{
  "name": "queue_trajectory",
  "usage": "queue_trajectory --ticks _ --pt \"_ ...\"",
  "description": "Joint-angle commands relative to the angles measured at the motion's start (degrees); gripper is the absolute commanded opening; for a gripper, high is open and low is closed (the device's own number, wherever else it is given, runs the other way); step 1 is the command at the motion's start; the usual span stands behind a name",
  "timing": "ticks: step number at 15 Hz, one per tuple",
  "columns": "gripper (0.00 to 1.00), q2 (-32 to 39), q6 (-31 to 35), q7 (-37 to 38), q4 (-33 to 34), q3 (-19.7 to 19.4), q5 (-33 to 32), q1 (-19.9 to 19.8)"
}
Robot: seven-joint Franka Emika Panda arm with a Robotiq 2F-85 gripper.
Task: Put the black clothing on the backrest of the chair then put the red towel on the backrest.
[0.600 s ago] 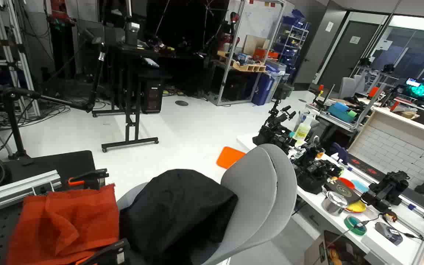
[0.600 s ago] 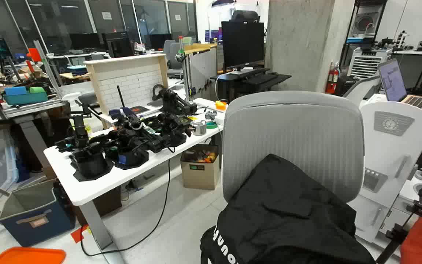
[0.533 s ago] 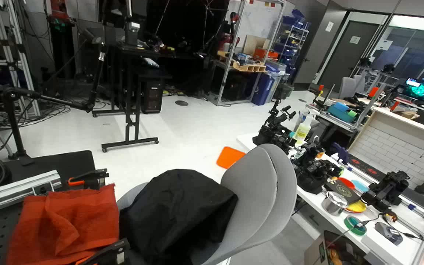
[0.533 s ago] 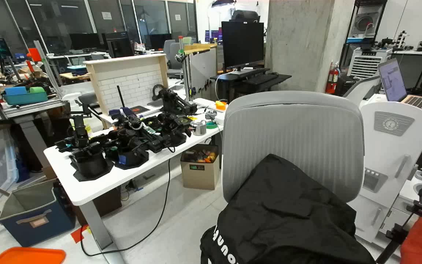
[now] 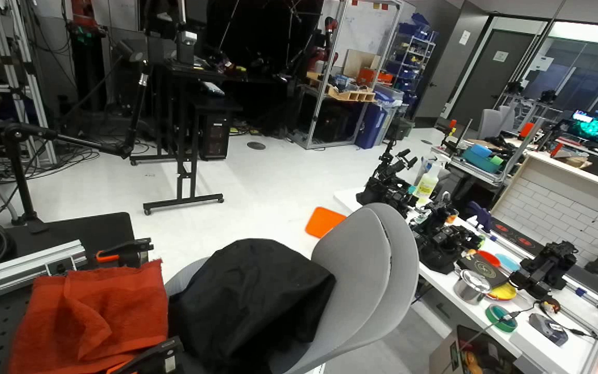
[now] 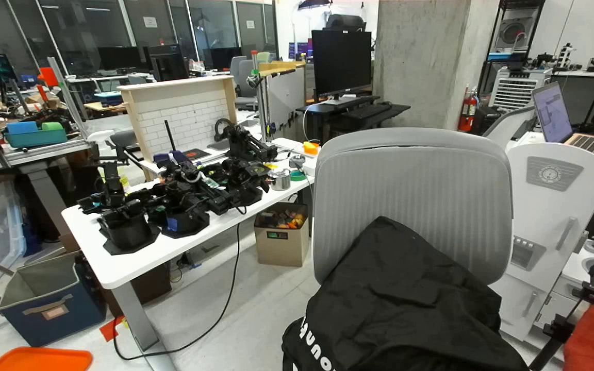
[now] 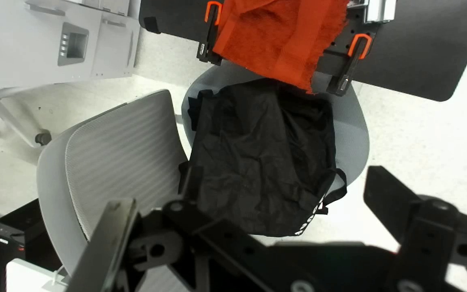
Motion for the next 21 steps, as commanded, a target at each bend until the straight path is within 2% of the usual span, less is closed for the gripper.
queue_trajectory --ticks 1,21 --pt "1.0 0.2 -0.2 0.6 0.1 -1.2 -0.6 1.5" --pt "1.0 1.2 1.0 0.3 0.2 -1.3 -0.5 1.8"
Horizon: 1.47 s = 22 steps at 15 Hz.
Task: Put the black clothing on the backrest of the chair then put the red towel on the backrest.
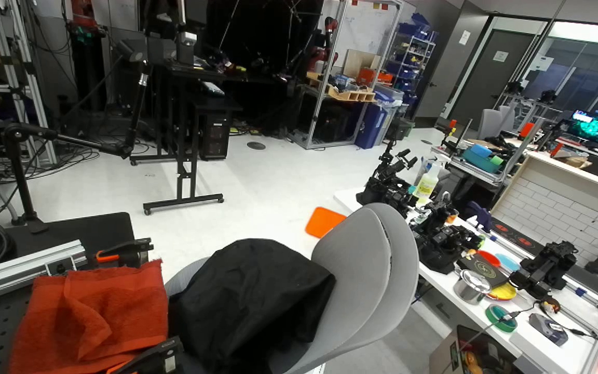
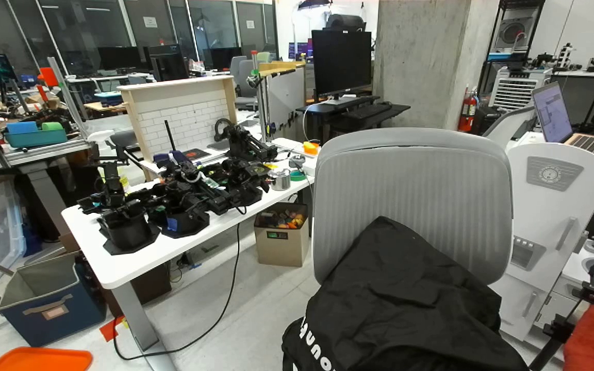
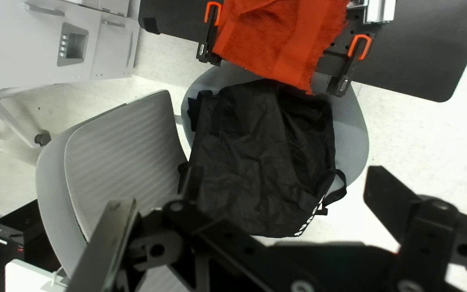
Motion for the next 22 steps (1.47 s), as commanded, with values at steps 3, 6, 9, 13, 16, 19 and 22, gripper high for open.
queue_trajectory --ticks 3,6,9,13,16,19,22 --pt "1.0 3.2 4.2 -0.9 0.4 -2.2 -0.3 1.4" --pt "1.0 5.6 8.8 -0.9 0.0 -3.5 0.5 1.0" --pt "1.0 9.4 13.0 -1.3 0.2 -4.6 0.1 0.5" --pt "1.0 15.4 18.8 -1.8 0.2 -6.5 -0.3 -0.5" --pt "1.0 20.3 22.9 -2.6 0.4 -7.9 -0.1 -1.3" --pt "1.0 25.6 26.9 -4.0 1.4 -9.2 0.4 -2.0" --pt "1.0 30.8 29.9 -5.9 3.2 -9.7 0.9 -2.4"
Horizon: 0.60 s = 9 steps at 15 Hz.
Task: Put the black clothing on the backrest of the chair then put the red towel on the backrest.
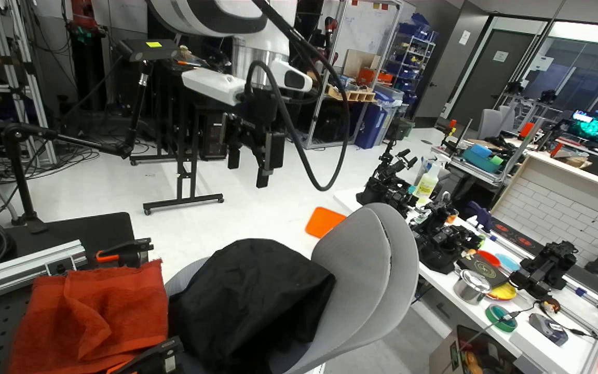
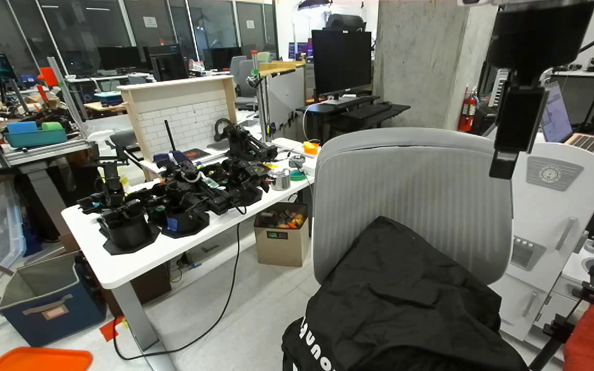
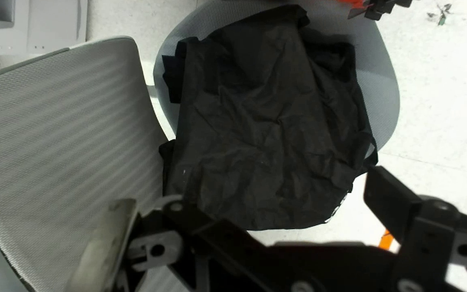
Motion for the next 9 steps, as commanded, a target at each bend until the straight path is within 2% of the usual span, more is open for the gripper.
queue_trajectory --ticks 1,9 --pt "1.0 6.9 2.6 -3.0 4.2 -0.8 0.7 -0.3" --pt "1.0 22.3 3.6 -3.2 14.5 -1.1 -1.3 -0.1"
